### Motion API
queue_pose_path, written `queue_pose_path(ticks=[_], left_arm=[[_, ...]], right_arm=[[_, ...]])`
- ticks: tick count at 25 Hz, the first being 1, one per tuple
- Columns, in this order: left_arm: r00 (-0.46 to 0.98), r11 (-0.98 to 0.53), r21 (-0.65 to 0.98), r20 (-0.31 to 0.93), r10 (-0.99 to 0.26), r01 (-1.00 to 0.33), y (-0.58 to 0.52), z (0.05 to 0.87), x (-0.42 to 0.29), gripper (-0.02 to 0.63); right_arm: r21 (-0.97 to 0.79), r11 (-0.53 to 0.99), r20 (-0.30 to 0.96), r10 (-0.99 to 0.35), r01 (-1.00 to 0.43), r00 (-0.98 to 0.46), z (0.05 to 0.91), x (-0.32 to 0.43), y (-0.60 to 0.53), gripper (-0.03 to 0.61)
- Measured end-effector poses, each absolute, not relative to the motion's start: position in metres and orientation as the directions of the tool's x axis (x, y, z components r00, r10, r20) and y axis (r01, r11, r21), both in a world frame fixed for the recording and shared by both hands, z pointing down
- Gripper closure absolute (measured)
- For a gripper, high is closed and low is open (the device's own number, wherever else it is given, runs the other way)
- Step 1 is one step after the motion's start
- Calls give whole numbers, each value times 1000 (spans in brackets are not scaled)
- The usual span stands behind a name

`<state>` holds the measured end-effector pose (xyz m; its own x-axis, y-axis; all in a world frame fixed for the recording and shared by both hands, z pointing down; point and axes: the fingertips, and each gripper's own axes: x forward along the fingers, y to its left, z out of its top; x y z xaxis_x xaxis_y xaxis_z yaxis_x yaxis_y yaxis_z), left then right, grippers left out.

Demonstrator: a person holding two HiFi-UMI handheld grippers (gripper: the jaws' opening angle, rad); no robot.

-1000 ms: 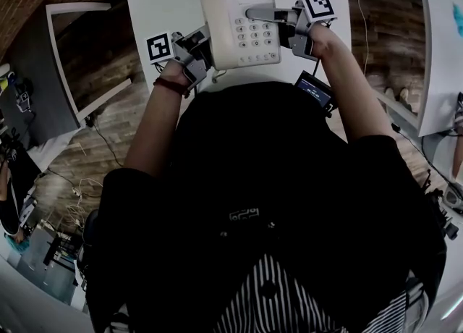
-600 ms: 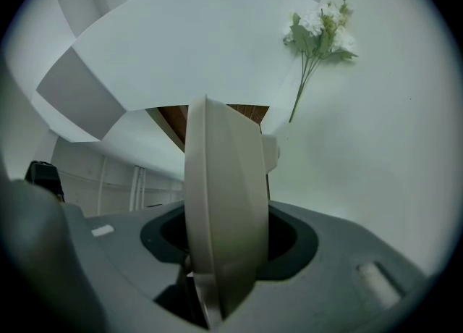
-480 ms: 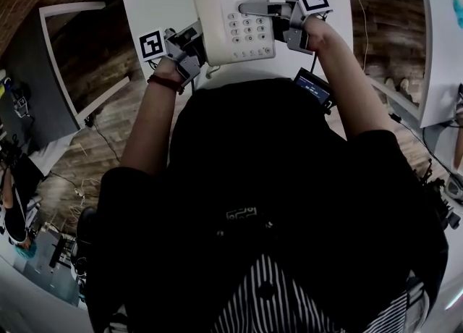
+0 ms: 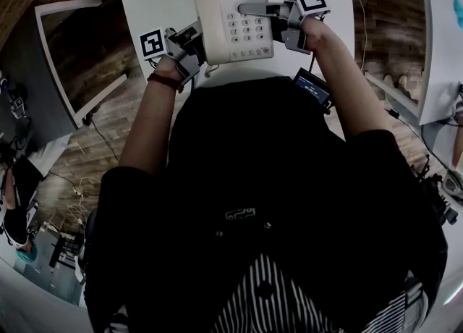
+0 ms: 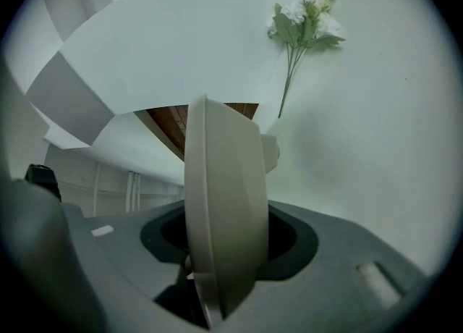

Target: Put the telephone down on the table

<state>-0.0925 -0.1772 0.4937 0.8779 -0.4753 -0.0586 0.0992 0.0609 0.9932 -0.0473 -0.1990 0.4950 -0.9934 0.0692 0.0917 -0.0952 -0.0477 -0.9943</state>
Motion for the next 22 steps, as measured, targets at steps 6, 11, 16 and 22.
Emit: queue_pose_path(ticks=[6,11,16,22], left_arm=[[877,80,991,-53,-478,103,-178,503,-93,411],[876,93,990,-45,-481,102,-177,512,-90,411],[875,116,988,-37,-482,106,-180,525,-87,411],[878,138,985,-24,-478,102,-181,540,-86,411]], right_arm=[[-991,-76,101,65,-106,-993,506,-47,-199,368],[-989,-90,108,63,-113,-992,514,-44,-199,368],[-986,-110,123,50,-128,-991,528,-41,-202,368],[-981,-136,133,31,-136,-991,544,-39,-203,368]])
